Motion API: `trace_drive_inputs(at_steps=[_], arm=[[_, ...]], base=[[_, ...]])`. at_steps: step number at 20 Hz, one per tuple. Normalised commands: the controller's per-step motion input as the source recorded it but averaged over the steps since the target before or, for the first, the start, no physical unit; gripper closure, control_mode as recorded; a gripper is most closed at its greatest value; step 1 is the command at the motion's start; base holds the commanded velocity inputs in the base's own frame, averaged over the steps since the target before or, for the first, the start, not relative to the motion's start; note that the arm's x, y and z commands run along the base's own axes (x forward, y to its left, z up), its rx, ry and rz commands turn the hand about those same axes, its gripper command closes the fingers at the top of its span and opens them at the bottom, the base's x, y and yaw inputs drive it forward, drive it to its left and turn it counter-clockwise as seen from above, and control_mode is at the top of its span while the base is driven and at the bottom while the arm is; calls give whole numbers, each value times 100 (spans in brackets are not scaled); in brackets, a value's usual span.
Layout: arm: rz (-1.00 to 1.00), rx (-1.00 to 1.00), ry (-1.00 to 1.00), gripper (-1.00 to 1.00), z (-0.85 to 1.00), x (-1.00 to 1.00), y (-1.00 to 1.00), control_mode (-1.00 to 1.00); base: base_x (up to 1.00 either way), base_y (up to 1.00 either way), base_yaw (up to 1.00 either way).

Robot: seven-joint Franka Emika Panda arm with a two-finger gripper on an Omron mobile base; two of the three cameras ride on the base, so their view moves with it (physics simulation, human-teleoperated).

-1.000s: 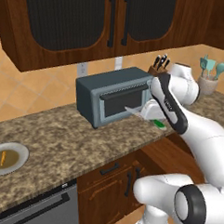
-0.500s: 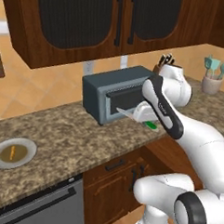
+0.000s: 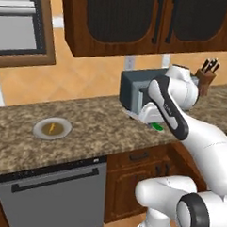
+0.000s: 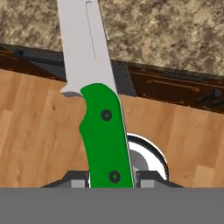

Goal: Pick up the knife from the drawer and place it on the cutting board. Then place the meat from the plate to the cutting board.

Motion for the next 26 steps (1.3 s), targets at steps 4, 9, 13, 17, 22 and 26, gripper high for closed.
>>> trace_drive_inputs(at_steps=[4, 9, 13, 17, 22, 26], arm=[[0, 0, 0, 100, 0, 0, 0, 100], [0, 0, 0, 100, 0, 0, 0, 100], [0, 0, 0, 100, 0, 0, 0, 100], [0, 0, 0, 100, 0, 0, 0, 100], [0, 0, 0, 100, 0, 0, 0, 100], [0, 0, 0, 100, 0, 0, 0, 100]], base=[[0, 57, 40], [0, 97, 14], [0, 100, 9], [0, 100, 11], [0, 100, 6], [0, 95, 2]])
